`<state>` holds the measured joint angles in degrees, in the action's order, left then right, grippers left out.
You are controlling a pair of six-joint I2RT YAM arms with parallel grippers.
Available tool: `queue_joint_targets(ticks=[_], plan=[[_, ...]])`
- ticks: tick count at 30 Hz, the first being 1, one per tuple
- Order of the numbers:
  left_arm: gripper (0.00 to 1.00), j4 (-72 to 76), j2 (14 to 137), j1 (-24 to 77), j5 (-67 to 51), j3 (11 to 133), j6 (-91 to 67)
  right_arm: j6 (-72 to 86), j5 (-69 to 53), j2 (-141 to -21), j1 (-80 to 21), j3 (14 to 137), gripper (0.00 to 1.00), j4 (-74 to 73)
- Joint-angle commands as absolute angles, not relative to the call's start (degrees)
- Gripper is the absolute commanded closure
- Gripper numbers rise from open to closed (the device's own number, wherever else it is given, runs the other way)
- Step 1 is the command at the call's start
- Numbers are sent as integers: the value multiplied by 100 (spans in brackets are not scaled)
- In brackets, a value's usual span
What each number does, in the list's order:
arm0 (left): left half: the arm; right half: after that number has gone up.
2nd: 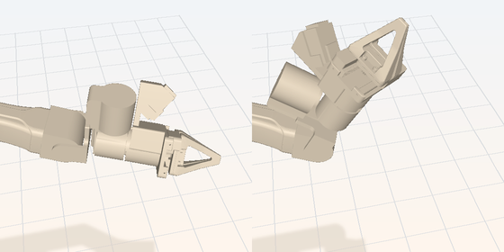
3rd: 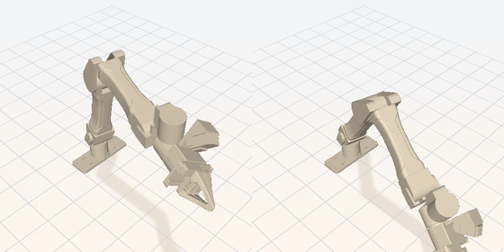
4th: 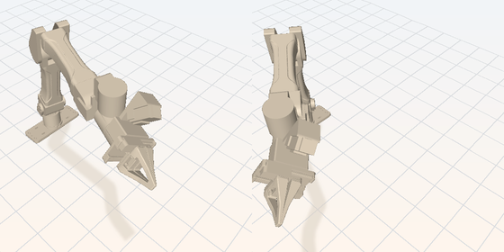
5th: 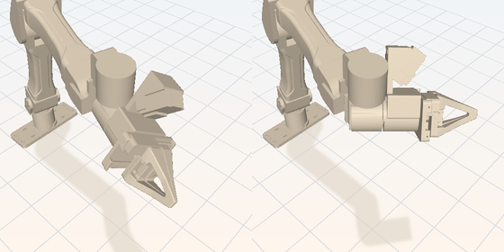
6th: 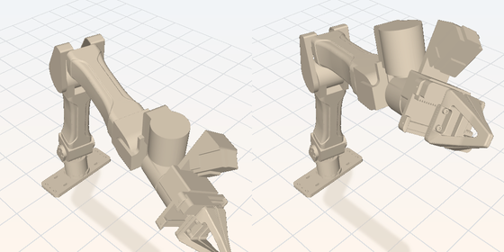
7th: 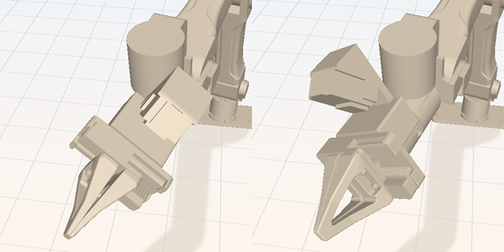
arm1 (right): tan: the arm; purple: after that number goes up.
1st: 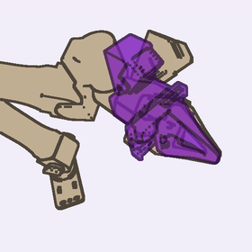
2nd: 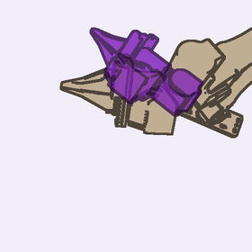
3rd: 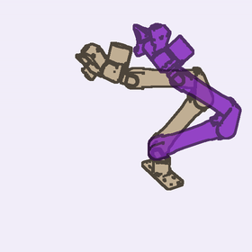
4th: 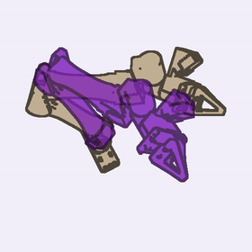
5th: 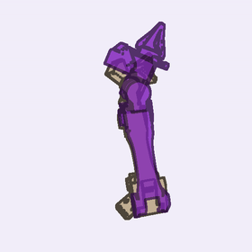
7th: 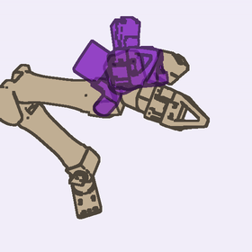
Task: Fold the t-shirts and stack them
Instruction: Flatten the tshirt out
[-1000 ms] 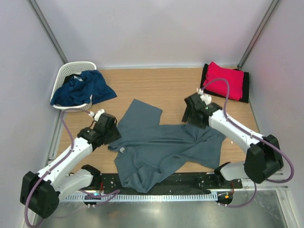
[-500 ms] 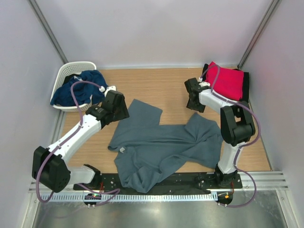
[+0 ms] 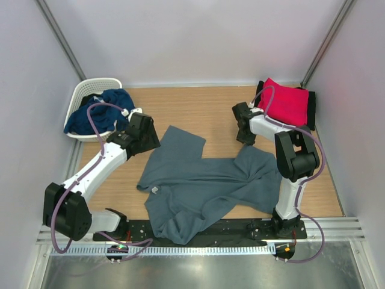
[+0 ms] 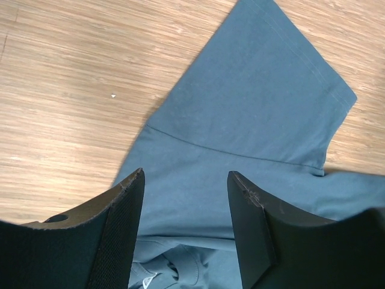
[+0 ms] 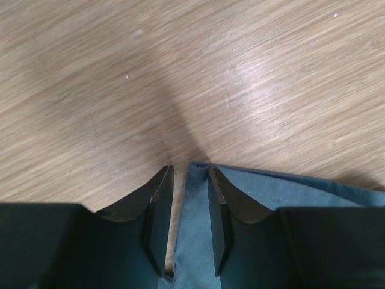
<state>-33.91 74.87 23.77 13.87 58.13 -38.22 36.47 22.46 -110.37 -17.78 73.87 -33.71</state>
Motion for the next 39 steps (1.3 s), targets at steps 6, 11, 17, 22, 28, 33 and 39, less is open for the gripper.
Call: queue_joint_targets(ticks=[6, 11, 17, 22, 28, 33, 39], plan=[[40, -3050, 7585, 2206, 1274, 5748, -3665, 3683, 2566, -10907, -1889, 7225, 69, -3445], [39, -2848, 7970, 2110, 1100, 5905, -3691, 3647, 2777, -10969, -1881, 7216, 80, -3533], [35, -2655, 8691, 2083, 923, 6565, -3516, 3683, 2874, -10741, -1872, 7128, 99, -3560], [37, -2496, 9823, 2083, 888, 7267, -2822, 3648, 2935, -10600, -1872, 7075, 99, -3586], [41, -1803, 10449, 1899, 546, 7611, -2531, 3630, 2874, -10433, -1828, 7031, 99, -3621], [42, -1959, 11214, 1828, 360, 8506, -2286, 3595, 2804, -10424, -1819, 7023, 99, -3621], [42, -2513, 12065, 1837, 404, 9472, -1987, 3569, 2751, -10459, -1802, 7066, 99, -3621]])
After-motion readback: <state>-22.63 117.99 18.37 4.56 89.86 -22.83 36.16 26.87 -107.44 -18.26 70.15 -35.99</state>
